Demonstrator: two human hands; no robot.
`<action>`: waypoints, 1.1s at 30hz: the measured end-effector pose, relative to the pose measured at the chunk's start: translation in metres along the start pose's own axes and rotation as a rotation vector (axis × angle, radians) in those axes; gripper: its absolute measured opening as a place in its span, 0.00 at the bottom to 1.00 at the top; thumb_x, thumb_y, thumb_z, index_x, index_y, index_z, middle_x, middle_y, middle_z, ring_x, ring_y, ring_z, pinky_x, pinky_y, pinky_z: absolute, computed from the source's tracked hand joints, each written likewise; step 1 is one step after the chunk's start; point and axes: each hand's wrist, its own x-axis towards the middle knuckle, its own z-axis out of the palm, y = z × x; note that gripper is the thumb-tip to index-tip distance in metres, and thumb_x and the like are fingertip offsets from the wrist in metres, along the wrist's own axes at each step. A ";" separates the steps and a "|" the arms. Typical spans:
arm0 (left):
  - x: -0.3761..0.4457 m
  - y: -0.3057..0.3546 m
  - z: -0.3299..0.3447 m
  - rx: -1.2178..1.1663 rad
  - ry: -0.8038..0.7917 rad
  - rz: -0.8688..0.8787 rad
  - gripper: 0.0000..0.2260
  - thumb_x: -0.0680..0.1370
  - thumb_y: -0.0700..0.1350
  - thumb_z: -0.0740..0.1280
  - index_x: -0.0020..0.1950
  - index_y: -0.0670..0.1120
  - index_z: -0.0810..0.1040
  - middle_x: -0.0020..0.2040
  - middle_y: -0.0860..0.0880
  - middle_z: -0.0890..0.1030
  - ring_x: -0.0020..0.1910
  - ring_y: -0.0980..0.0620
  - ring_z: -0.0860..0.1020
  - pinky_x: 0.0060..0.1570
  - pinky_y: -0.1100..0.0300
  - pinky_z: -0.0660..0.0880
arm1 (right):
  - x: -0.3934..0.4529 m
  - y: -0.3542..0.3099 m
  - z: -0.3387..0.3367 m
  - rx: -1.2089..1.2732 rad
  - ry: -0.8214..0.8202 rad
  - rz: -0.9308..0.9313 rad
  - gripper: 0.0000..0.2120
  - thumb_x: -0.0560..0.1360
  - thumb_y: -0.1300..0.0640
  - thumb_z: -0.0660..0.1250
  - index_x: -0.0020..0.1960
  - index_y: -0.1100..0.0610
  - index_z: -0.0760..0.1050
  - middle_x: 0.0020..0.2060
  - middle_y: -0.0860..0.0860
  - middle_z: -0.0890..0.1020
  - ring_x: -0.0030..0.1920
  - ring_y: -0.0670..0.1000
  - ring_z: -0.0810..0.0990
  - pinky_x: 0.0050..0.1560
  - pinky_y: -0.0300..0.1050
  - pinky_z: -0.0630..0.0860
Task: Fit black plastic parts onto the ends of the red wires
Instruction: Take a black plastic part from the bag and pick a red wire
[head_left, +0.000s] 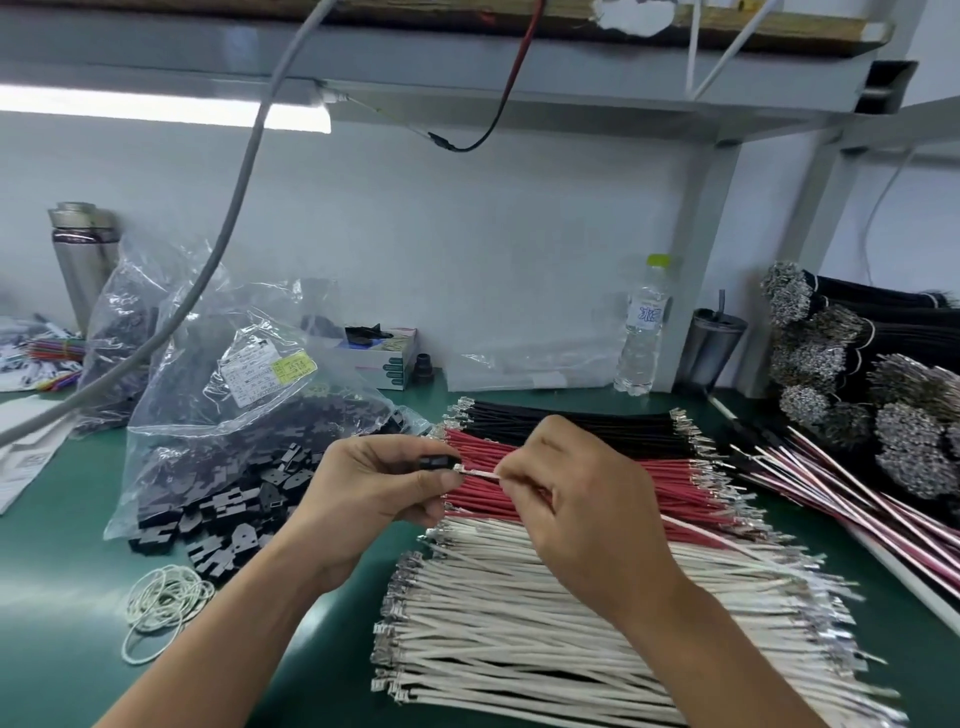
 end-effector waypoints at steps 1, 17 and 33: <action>0.001 0.000 0.000 0.007 -0.010 0.003 0.14 0.65 0.42 0.81 0.49 0.42 0.89 0.35 0.39 0.84 0.30 0.50 0.81 0.34 0.61 0.80 | -0.002 0.002 0.005 0.011 0.040 0.004 0.03 0.76 0.56 0.74 0.44 0.50 0.82 0.40 0.42 0.76 0.38 0.41 0.74 0.34 0.35 0.72; -0.005 0.003 0.007 0.188 -0.029 0.078 0.10 0.65 0.39 0.79 0.45 0.45 0.90 0.35 0.42 0.85 0.28 0.50 0.81 0.33 0.63 0.80 | -0.007 0.006 0.021 0.127 0.042 0.097 0.02 0.76 0.57 0.72 0.45 0.52 0.83 0.40 0.42 0.76 0.39 0.43 0.76 0.36 0.44 0.76; -0.005 0.002 0.007 0.368 -0.011 0.183 0.08 0.65 0.48 0.80 0.44 0.53 0.90 0.35 0.44 0.86 0.29 0.50 0.82 0.36 0.59 0.82 | -0.008 -0.002 0.025 -0.041 0.150 0.045 0.06 0.76 0.57 0.71 0.40 0.54 0.80 0.38 0.44 0.75 0.37 0.45 0.74 0.32 0.43 0.73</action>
